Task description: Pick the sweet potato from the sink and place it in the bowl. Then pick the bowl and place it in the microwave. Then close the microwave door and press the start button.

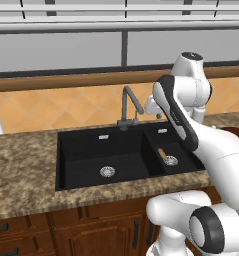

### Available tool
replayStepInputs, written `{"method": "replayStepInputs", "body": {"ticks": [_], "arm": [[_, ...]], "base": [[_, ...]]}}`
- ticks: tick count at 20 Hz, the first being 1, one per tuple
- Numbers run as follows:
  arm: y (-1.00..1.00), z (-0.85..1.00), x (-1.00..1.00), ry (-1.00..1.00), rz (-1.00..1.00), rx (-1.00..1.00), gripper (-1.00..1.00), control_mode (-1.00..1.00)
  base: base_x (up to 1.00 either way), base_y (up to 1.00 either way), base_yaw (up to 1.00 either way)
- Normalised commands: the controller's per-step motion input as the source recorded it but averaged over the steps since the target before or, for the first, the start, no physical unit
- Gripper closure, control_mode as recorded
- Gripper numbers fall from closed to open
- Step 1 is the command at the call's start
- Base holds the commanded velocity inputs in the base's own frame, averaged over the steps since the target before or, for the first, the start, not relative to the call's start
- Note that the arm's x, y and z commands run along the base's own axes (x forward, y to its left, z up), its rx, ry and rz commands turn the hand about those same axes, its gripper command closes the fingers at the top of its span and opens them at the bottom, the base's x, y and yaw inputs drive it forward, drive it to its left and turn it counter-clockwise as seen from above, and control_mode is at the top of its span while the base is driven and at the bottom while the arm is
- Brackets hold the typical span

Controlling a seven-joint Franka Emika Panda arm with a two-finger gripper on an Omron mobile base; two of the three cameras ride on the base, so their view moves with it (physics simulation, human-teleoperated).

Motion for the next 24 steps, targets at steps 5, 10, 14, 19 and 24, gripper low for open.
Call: {"method": "replayStepInputs", "body": {"ticks": [5,10,14,19,24], "arm": [[-0.07,-0.01,-0.27,0.0,0.0,0.0,-1.0,-1.0],[-0.29,-0.27,-0.73,0.03,0.0,-0.01,-1.0,-1.0],[-0.63,-0.42,-0.13,0.0,0.0,0.0,-1.0,-1.0],[-0.55,-0.34,0.17,0.02,0.0,0.0,-1.0,-1.0],[-0.36,-0.32,0.43,0.0,0.0,0.01,-1.0,-1.0]], "base": [[0.0,0.0,0.0],[0.0,0.0,0.0],[0.0,0.0,0.0],[0.0,0.0,0.0],[0.0,0.0,0.0]]}}
